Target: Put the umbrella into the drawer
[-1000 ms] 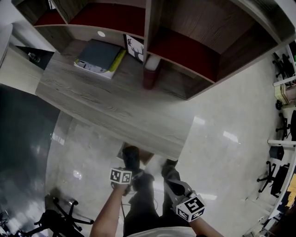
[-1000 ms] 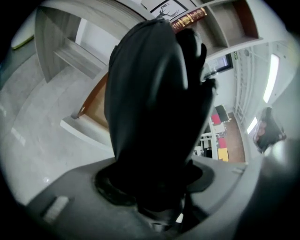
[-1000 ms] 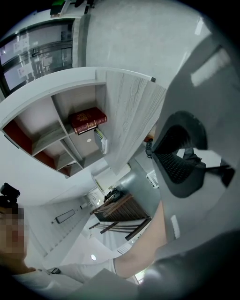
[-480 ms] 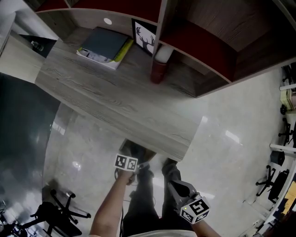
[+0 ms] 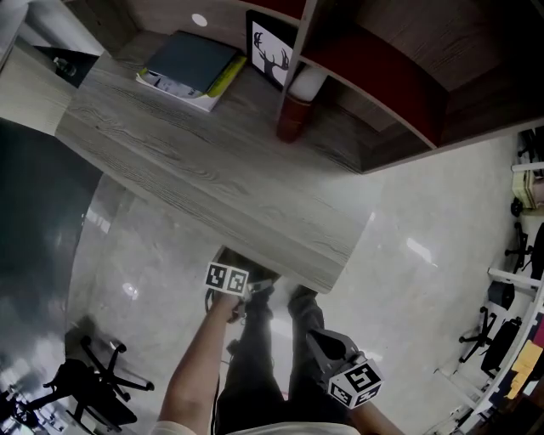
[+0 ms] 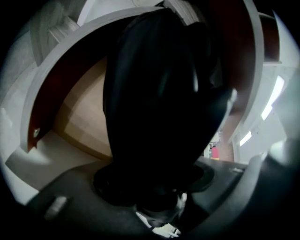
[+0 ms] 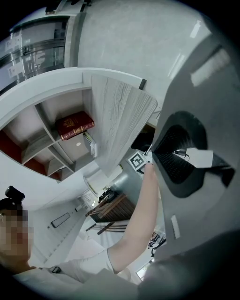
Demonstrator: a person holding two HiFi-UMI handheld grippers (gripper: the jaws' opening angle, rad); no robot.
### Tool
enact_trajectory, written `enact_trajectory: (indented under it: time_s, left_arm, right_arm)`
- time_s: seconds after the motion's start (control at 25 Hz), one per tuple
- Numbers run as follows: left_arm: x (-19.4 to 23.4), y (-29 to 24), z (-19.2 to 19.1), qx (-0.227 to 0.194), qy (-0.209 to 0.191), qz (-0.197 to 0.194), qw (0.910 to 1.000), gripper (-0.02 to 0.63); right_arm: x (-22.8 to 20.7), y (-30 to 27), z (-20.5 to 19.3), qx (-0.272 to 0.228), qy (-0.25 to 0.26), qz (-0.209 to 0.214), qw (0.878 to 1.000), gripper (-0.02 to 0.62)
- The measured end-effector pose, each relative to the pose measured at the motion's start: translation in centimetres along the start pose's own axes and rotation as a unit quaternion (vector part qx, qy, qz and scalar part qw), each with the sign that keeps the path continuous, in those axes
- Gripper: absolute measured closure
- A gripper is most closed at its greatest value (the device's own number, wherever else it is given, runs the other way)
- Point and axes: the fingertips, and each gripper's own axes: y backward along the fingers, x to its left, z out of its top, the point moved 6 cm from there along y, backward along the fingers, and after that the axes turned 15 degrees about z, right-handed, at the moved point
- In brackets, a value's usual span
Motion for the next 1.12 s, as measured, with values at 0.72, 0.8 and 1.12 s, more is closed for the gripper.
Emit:
enact_trajectory:
  time_s: [0.72, 0.8, 1.12]
  left_arm:
    - [1.6, 3.3, -1.5, -0.062, 0.030, 0.028, 0.9973, 0.229]
    - [1.4, 4.9, -2.1, -0.066, 0.028, 0.038, 0.9967, 0.229]
    - [-3.1, 12.8, -5.4, -0.092, 0.015, 0.036, 0.9950, 0.236]
  right_arm:
    - [0.7, -2.3, 0.0, 0.026, -0.010, 0.013, 1.000, 0.589]
    - [1.2, -2.2, 0.3, 0.025, -0.011, 0.014, 1.000, 0.589]
    - [4.2, -0.5, 2.4, 0.021, -0.010, 0.002, 1.000, 0.589]
